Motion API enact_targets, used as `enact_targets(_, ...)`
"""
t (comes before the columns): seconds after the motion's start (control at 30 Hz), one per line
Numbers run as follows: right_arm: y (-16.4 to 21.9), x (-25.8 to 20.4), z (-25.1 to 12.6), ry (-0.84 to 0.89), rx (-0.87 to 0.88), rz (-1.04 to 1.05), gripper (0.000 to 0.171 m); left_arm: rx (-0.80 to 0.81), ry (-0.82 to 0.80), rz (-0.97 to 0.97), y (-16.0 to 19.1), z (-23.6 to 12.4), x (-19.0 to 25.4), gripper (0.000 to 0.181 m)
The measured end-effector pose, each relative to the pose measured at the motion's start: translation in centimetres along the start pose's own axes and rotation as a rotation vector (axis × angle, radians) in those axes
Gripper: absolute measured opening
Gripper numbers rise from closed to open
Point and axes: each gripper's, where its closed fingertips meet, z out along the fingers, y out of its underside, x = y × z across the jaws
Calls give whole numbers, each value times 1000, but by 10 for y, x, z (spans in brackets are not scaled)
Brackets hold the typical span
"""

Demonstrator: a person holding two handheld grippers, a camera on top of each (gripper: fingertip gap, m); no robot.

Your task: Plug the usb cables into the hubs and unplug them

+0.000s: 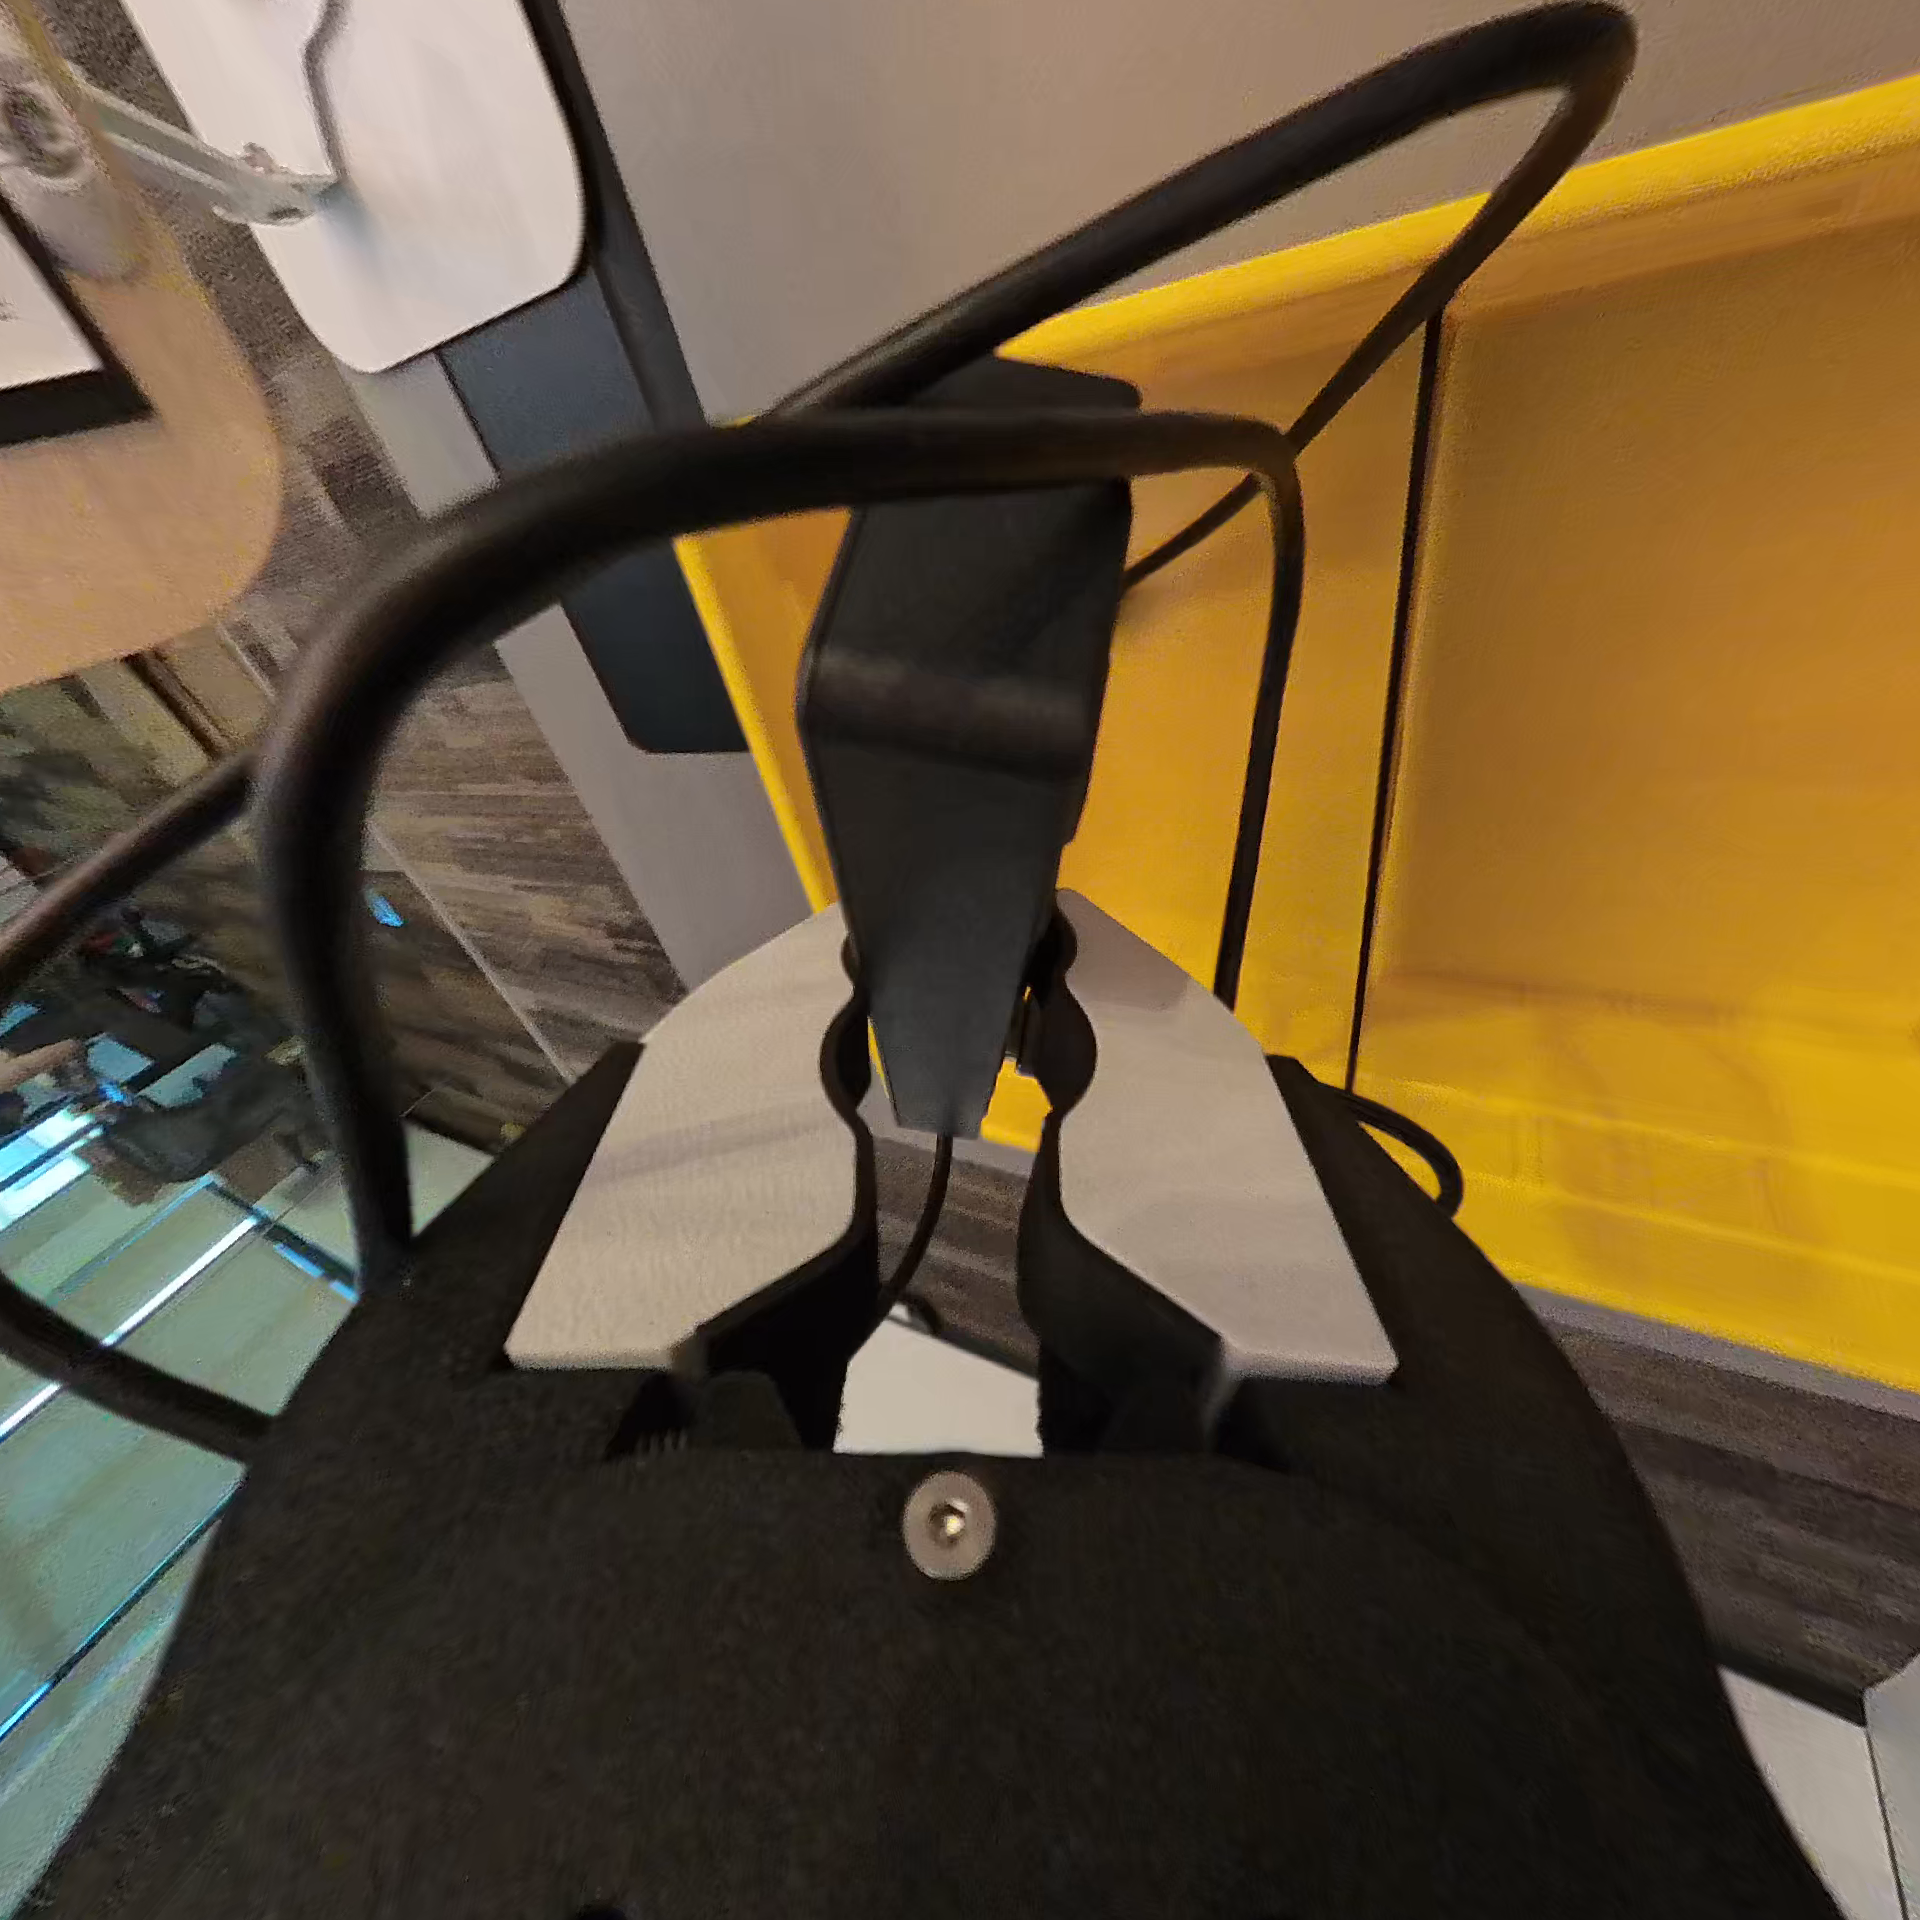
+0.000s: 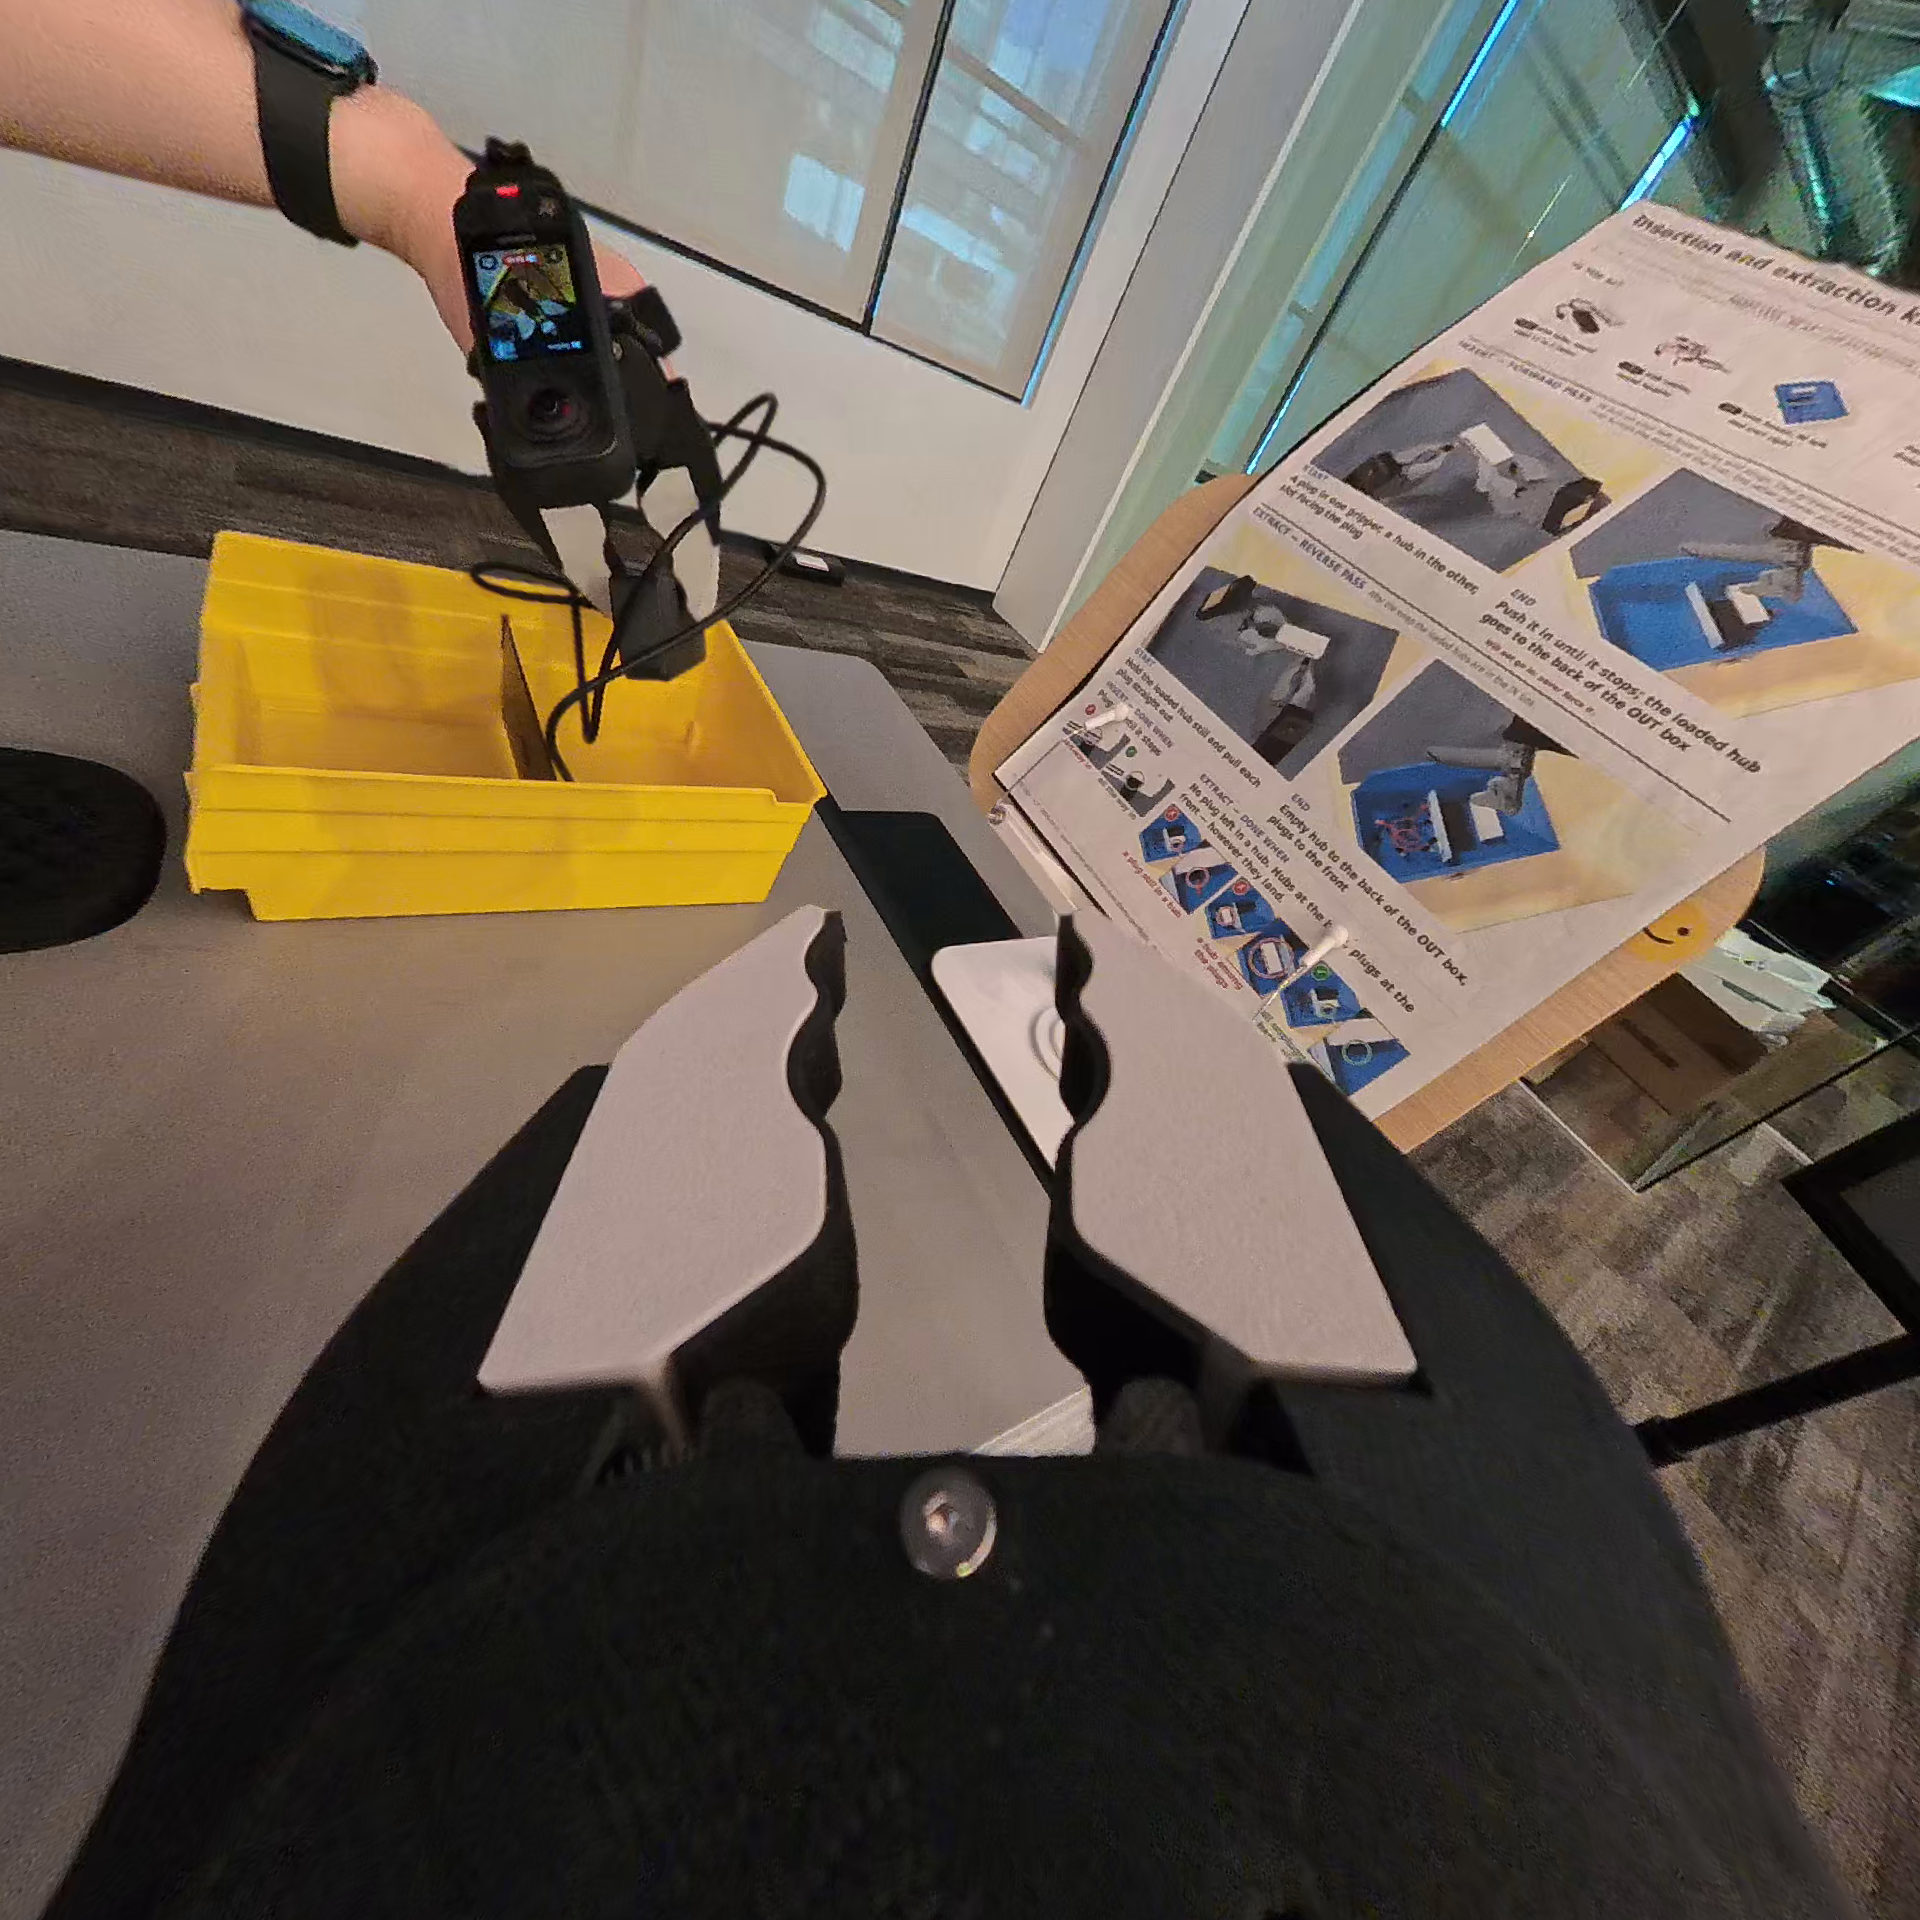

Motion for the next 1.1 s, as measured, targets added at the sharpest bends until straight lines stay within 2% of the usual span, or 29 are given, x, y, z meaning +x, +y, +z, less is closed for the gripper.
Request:
enact_targets(0.4, -7, -1, -12, -43, 55, 34, 39, -124, -73, -65, -3, -108, -31, 28)
enact_targets(0.53, -11, -6, -16, -71, 66, 34, 39, -103, -105, -109, -30, -150, -45, 28)
enact_targets(0.63, -14, -14, -23, -100, 64, 23, 39, 0, -86, -156, -75, -170, -47, 28)
enact_targets(0.77, -19, -27, -31, -148, 61, -3, 39, 217, -26, -246, -155, -174, -40, 28)
enact_targets(0.9, -21, -39, -43, -184, 58, -39, 39, 409, -21, -355, -221, -162, -39, 28)
enact_targets(1.1, -19, -57, -48, -289, 54, -8, 39, 652, 14, -695, -270, -108, -32, 28)
